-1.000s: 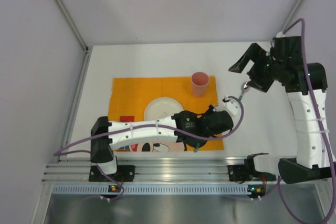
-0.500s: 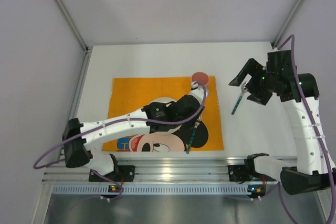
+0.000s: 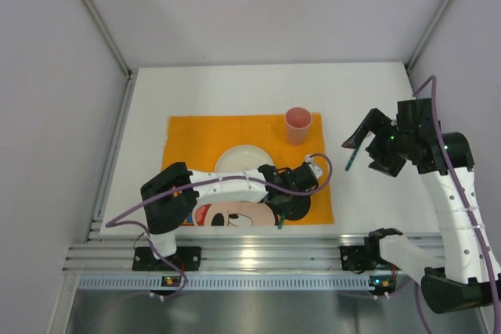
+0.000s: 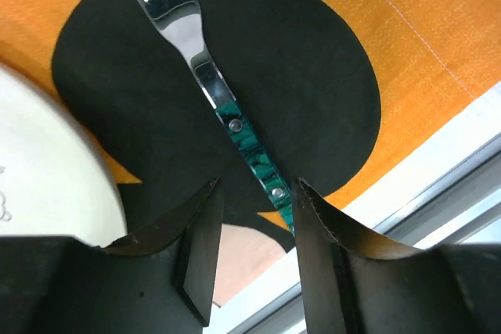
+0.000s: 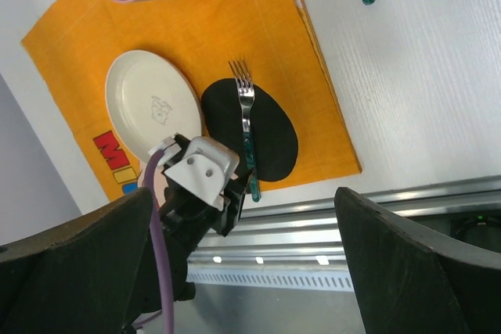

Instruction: Set the dinner table for one person

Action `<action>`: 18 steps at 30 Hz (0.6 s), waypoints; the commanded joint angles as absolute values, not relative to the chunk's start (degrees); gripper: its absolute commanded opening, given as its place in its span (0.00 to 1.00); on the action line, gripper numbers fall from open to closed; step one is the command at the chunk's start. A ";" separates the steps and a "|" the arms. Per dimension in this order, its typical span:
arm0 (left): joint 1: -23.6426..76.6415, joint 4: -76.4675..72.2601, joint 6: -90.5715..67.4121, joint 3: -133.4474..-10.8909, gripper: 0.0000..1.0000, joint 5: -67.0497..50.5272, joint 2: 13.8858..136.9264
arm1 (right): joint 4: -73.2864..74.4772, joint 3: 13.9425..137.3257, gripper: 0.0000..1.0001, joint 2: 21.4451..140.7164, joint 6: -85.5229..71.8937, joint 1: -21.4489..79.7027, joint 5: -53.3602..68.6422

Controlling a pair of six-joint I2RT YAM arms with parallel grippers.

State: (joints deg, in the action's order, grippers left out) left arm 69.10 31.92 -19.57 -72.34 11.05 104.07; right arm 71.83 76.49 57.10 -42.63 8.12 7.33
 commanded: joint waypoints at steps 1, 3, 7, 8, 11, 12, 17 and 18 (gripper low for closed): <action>69.17 28.31 -18.72 -74.88 0.45 9.41 105.64 | 71.19 75.85 1.00 55.90 -42.45 7.91 6.77; 69.26 27.78 -18.81 -74.53 0.45 9.14 106.96 | 71.63 75.67 1.00 55.64 -42.19 7.91 6.68; 69.00 26.02 -19.25 -74.18 0.44 8.96 108.71 | 72.33 75.59 1.00 55.81 -41.49 7.91 6.33; 68.91 26.02 -19.42 -74.35 0.44 8.70 109.07 | 72.60 75.59 1.00 55.90 -41.40 8.00 6.24; 68.56 25.84 -19.95 -74.88 0.39 8.09 110.56 | 72.69 75.59 1.00 56.25 -40.87 7.91 6.15; 68.29 25.67 -20.13 -74.80 0.37 7.82 110.74 | 72.77 75.76 1.00 56.51 -40.70 8.00 6.15; 67.77 24.87 -21.00 -74.53 0.31 7.12 111.18 | 73.04 76.29 1.00 57.48 -39.99 7.91 6.15; 67.50 24.79 -21.18 -74.53 0.29 6.95 111.18 | 73.04 76.46 1.00 57.65 -39.73 8.00 6.24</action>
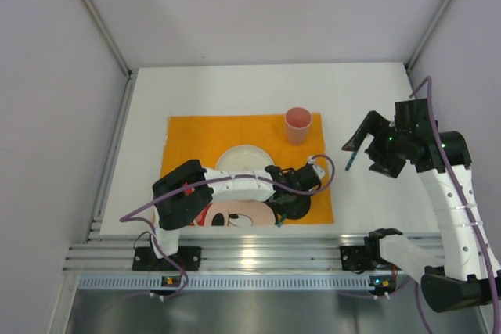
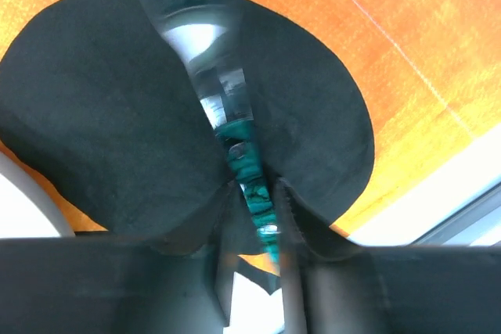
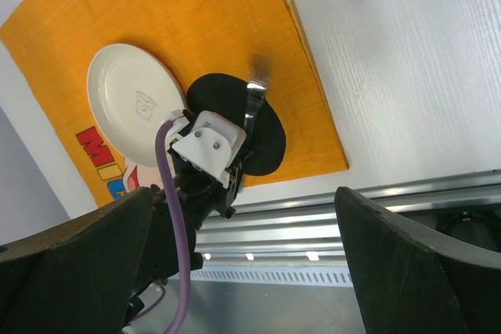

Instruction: Set the dinner table for one person

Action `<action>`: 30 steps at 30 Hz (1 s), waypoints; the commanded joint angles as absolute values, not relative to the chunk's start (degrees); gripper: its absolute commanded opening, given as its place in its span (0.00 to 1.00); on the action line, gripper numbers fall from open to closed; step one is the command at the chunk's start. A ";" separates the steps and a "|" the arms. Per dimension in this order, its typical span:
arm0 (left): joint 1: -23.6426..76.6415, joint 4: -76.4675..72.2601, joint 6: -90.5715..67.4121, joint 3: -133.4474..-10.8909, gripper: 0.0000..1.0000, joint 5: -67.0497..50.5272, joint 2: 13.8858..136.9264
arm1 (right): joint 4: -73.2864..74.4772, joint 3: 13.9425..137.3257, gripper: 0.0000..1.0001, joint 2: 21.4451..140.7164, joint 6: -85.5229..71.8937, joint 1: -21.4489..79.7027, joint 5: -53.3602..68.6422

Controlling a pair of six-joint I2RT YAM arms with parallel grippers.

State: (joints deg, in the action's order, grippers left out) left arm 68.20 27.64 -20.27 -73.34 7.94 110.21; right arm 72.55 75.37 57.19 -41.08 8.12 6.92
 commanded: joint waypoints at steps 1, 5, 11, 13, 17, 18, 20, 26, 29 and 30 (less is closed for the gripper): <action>67.50 24.70 -21.27 -74.44 0.18 6.77 111.18 | 73.04 76.46 1.00 57.74 -39.64 7.91 6.24; 67.32 25.49 -22.06 -75.23 0.00 6.76 110.31 | 73.04 76.64 1.00 58.62 -39.29 7.91 5.98; 67.32 28.47 -22.33 -79.70 0.00 8.70 101.97 | 73.04 76.47 1.00 59.06 -38.32 7.91 4.93; 67.15 29.53 -22.24 -81.55 0.00 9.31 97.94 | 72.95 76.38 1.00 59.06 -38.23 7.91 4.57; 64.70 32.33 -22.94 -85.68 0.00 11.24 90.81 | 72.77 75.94 1.00 59.41 -37.97 7.82 3.87; 63.99 33.04 -22.94 -85.95 0.00 12.29 89.22 | 72.77 75.94 1.00 59.50 -37.88 7.91 3.78; 60.67 35.23 -22.85 -85.26 0.00 14.40 84.74 | 72.77 75.76 1.00 59.76 -37.62 7.82 3.60; 42.59 36.21 -19.70 -71.06 0.00 13.63 74.89 | 71.37 74.01 1.00 60.29 -37.27 7.82 3.95; 32.22 35.95 -17.76 -63.23 0.00 11.17 72.43 | 70.75 73.65 1.00 60.64 -37.09 7.82 4.31; 29.56 35.43 -17.49 -61.45 0.00 10.21 71.38 | 70.66 73.57 1.00 60.73 -37.09 7.82 4.22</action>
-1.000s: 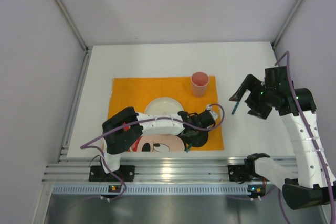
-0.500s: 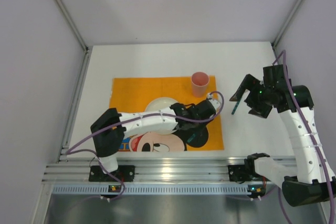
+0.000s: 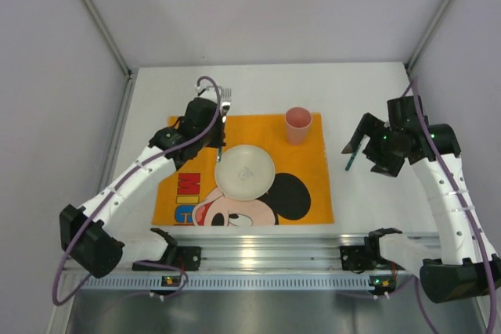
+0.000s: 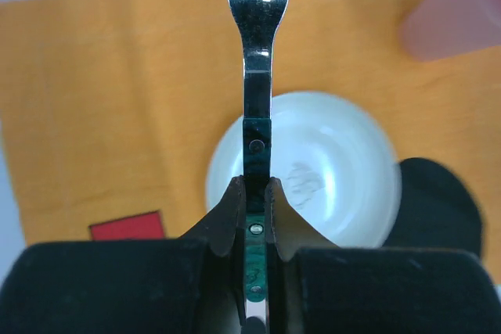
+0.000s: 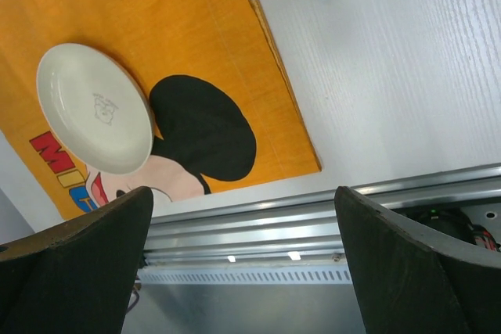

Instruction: Set the dinner table for one person

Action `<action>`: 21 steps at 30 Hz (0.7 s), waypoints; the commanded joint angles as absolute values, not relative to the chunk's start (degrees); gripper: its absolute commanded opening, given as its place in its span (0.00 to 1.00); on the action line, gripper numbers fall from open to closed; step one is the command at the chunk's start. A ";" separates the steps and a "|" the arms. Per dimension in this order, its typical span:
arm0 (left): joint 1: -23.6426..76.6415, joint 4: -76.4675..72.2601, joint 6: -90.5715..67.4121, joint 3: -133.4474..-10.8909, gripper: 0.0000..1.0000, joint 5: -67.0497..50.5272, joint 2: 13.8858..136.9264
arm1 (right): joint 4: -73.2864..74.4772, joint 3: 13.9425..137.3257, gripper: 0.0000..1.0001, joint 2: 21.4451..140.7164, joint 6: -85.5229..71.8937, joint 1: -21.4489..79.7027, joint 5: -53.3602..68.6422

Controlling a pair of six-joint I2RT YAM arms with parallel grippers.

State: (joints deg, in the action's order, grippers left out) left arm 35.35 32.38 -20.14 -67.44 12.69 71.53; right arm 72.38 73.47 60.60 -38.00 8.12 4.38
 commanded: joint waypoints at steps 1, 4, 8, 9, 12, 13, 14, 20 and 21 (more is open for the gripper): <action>27.01 34.29 -16.88 -59.78 0.00 7.93 70.93 | 70.40 73.48 1.00 60.82 -36.92 7.74 4.31; 19.00 32.27 -15.82 -54.33 0.00 5.11 70.40 | 69.96 71.99 1.00 60.91 -36.65 7.73 4.13; 14.86 30.15 -17.31 -50.02 0.00 3.09 72.06 | 68.21 69.79 1.00 61.52 -36.47 7.82 3.78; 14.77 30.15 -17.75 -49.84 0.00 2.90 73.81 | 67.16 69.09 1.00 61.78 -36.39 7.74 3.69; 14.33 29.80 -18.98 -50.36 0.02 2.20 77.24 | 64.00 66.63 1.00 63.80 -36.12 7.65 3.17; 14.24 29.45 -19.07 -50.54 0.08 1.59 78.04 | 63.03 66.10 1.00 64.68 -36.04 7.65 3.25; 14.15 28.40 -18.90 -50.45 0.11 1.06 78.48 | 62.15 64.96 1.00 66.25 -35.95 7.39 3.25; 13.45 26.90 -18.37 -50.71 0.19 0.44 83.75 | 55.64 63.02 1.00 73.55 -34.64 4.41 0.44; 13.45 26.72 -18.11 -50.89 0.18 0.79 84.72 | 54.42 62.93 1.00 74.78 -34.28 3.61 0.27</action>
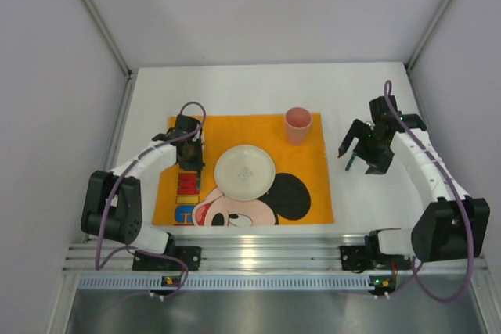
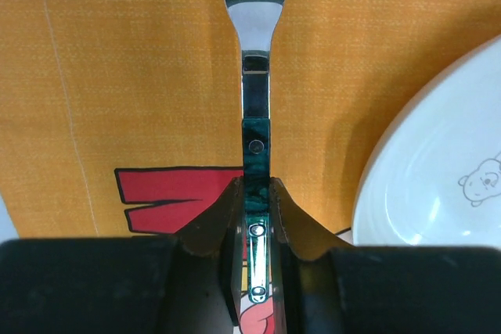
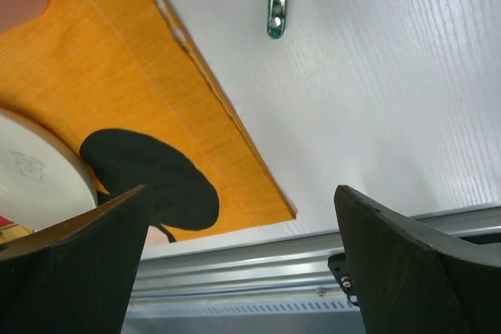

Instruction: Set the dinner table for one person

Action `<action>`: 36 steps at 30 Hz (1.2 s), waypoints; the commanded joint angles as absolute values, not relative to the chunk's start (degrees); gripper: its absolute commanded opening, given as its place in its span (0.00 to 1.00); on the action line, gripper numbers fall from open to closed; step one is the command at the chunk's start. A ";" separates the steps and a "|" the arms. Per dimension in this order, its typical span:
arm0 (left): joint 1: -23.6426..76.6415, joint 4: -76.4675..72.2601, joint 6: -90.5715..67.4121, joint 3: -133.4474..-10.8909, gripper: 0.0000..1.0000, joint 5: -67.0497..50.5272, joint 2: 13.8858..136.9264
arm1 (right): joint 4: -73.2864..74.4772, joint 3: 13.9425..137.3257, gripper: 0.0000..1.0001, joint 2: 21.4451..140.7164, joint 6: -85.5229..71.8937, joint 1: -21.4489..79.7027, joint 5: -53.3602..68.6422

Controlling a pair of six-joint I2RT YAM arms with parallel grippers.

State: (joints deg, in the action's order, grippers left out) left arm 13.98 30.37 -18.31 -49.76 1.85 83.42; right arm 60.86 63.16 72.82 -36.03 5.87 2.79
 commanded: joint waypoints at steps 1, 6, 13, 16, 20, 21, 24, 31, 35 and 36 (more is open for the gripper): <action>13.45 26.54 -17.93 -51.15 0.18 1.05 85.16 | 53.80 62.76 1.00 77.14 -33.93 2.91 0.26; 13.27 26.80 -16.88 -51.59 0.22 0.88 88.68 | 50.28 64.33 1.00 83.93 -32.26 -3.16 0.53; 13.18 27.77 -16.70 -52.12 0.67 1.84 89.83 | 47.99 71.53 1.00 96.30 -30.67 -5.36 0.26; 13.18 28.74 -17.22 -52.29 0.76 1.67 88.86 | 47.46 75.22 0.99 100.79 -30.76 -5.45 0.44; 13.18 30.14 -17.75 -52.38 0.84 1.84 85.79 | 47.46 80.06 0.93 105.81 -30.76 -5.27 0.26; 13.18 30.76 -17.93 -52.47 0.88 1.67 85.17 | 48.24 80.94 0.88 106.78 -30.85 -5.10 -1.74; 13.18 31.90 -18.80 -53.00 0.89 2.11 82.80 | 49.91 84.19 0.83 110.64 -30.85 -3.87 -5.62; 13.18 36.03 -19.60 -55.28 0.88 2.99 78.14 | 51.59 86.57 0.53 117.50 -31.29 -1.14 -9.84; 13.18 37.35 -19.51 -56.16 0.88 3.60 75.42 | 51.33 85.43 0.26 118.65 -31.29 -0.44 -10.72; 13.18 37.53 -19.51 -56.34 0.88 3.52 75.06 | 51.15 85.26 0.12 118.74 -31.20 -0.44 -10.98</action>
